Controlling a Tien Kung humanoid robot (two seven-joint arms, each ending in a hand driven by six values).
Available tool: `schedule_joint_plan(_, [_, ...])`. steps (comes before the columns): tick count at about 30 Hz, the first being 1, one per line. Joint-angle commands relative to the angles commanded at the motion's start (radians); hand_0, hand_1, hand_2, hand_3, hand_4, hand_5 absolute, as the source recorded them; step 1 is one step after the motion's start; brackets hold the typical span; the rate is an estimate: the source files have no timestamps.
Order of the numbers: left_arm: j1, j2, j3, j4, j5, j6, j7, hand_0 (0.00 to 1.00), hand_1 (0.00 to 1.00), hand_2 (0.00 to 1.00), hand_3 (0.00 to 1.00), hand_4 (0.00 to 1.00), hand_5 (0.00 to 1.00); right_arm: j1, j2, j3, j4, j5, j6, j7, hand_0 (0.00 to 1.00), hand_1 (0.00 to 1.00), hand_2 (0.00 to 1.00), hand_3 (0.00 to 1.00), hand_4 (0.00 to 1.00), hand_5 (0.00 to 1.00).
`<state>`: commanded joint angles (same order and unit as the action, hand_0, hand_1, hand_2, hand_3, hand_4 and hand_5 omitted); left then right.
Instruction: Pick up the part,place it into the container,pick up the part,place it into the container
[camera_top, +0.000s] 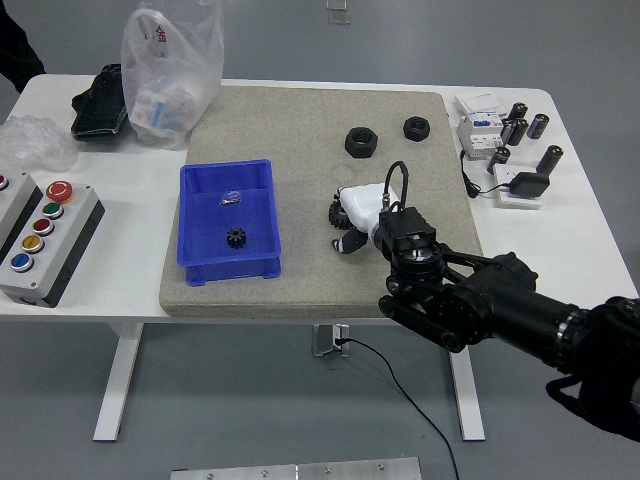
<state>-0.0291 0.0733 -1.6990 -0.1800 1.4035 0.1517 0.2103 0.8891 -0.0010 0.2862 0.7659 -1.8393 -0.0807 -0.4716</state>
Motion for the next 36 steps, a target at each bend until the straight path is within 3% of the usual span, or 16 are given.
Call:
schedule_joint_plan(12, [0.001, 0.001, -0.002, 0.0, 0.002, 0.001, -0.003, 0.715, 0.563, 0.564, 0.622, 0.647, 0.517, 0.001, -0.022, -0.001, 0.029, 0.005, -0.013, 0.01, 0.463, 0.631, 0.642, 0.69, 0.39, 0.169])
schedule_joint_plan(13, [0.001, 0.001, -0.002, 0.0, 0.001, 0.001, -0.004, 0.715, 0.562, 0.564, 0.622, 0.646, 0.518, 0.002, -0.024, 0.0, 0.031, 0.004, -0.016, 0.011, 0.412, 0.558, 0.553, 0.641, 0.257, 0.022])
schedule_joint_plan(18, [0.001, 0.001, -0.001, 0.0, 0.0, 0.0, -0.008, 0.715, 0.562, 0.564, 0.622, 0.646, 0.518, 0.002, -0.034, 0.004, 0.032, 0.005, -0.035, 0.019, 0.412, 0.558, 0.553, 0.641, 0.257, 0.022])
schedule_joint_plan(19, [0.001, 0.001, -0.001, 0.0, 0.0, 0.0, -0.008, 0.715, 0.563, 0.565, 0.623, 0.644, 0.519, 0.002, -0.036, 0.004, 0.032, 0.006, -0.037, 0.02, 0.387, 0.487, 0.392, 0.496, 0.261, 0.002])
schedule_joint_plan(22, [0.003, 0.0, -0.001, 0.0, 0.0, 0.0, -0.008, 0.715, 0.563, 0.565, 0.623, 0.644, 0.519, -0.001, -0.049, 0.018, 0.05, -0.003, -0.053, 0.023, 0.387, 0.487, 0.392, 0.496, 0.261, 0.002])
schedule_joint_plan(26, [0.007, -0.001, -0.001, 0.0, -0.002, 0.001, -0.007, 0.715, 0.564, 0.566, 0.623, 0.645, 0.518, 0.0, -0.081, 0.065, 0.129, -0.053, -0.058, 0.008, 0.383, 0.478, 0.352, 0.447, 0.235, 0.002])
schedule_joint_plan(29, [0.009, 0.0, 0.0, 0.0, -0.004, 0.001, -0.006, 0.715, 0.564, 0.566, 0.623, 0.645, 0.518, 0.008, -0.093, 0.099, 0.193, -0.097, -0.021, -0.015, 0.383, 0.478, 0.352, 0.447, 0.235, 0.002])
schedule_joint_plan(31, [0.009, 0.001, -0.001, 0.0, -0.003, 0.002, -0.005, 0.715, 0.564, 0.566, 0.623, 0.645, 0.518, 0.013, -0.096, 0.114, 0.236, -0.124, 0.003, -0.025, 0.383, 0.478, 0.352, 0.447, 0.235, 0.002])
schedule_joint_plan(32, [0.009, 0.002, -0.001, 0.0, -0.003, 0.002, -0.005, 0.715, 0.565, 0.565, 0.623, 0.646, 0.518, 0.017, -0.095, 0.119, 0.265, -0.139, 0.015, -0.031, 0.331, 0.463, 0.342, 0.431, 0.218, 0.002])
schedule_joint_plan(36, [0.008, 0.003, -0.001, 0.0, -0.003, 0.002, -0.004, 0.715, 0.565, 0.565, 0.623, 0.646, 0.518, 0.033, -0.085, 0.107, 0.357, -0.159, 0.025, -0.03, 0.331, 0.463, 0.342, 0.431, 0.218, 0.002])
